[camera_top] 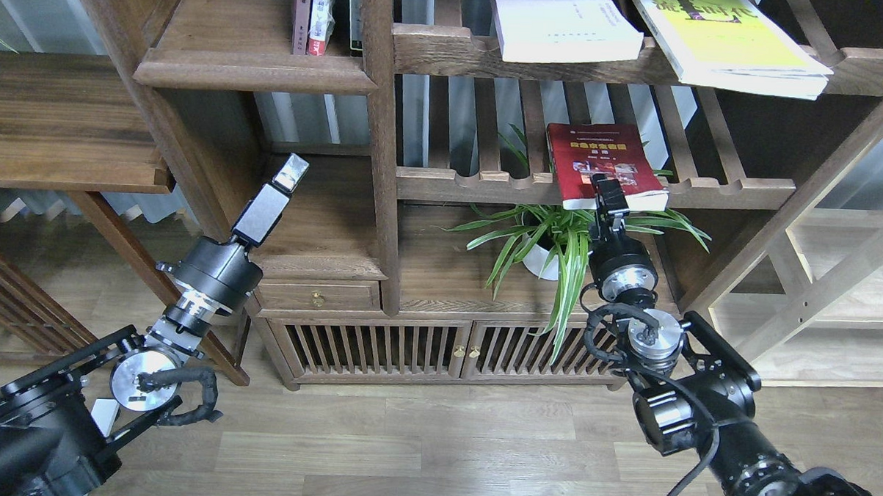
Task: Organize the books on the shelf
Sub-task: 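Reach the right gripper up toward the red book on the middle shelf, then grasp the red book's bottom edge with the right gripper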
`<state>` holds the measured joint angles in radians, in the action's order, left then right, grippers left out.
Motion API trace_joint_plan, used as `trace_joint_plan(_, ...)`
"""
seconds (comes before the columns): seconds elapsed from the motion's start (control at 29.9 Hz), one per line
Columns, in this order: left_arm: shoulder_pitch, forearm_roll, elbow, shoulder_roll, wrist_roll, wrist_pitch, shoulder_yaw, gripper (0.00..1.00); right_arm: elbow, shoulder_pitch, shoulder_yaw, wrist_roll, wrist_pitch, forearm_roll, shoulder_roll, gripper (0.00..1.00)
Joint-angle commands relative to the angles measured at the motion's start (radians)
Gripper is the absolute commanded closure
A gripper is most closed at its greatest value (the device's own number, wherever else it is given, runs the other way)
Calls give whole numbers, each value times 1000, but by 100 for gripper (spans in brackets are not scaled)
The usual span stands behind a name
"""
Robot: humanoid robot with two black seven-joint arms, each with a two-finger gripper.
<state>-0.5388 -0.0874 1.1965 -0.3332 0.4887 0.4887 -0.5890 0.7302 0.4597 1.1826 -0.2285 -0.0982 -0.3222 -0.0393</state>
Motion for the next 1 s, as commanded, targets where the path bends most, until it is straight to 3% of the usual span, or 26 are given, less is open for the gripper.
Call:
trace_joint_plan(0.0,5,0,0,0,0,0,0,1,-32,16,3,0,0,2,-2,6)
trace_joint_plan(0.2,14,0,0,0,0,0,-2,1,-77,56,2,0,8,5,-5,12)
trace_joint_plan(0.53,17,0,-6,0,0,0,-2,1,-153,112,0,-2,15,8,-5,14)
trace_joint_plan(0.8,19,0,-9,0,0,0,-2,1,-157,111,3,-5,5,3,-4,46)
trace_joint_plan(0.97,19,0,-14,0,0,0,-2,1,-155,109,3,-6,-1,0,-1,61)
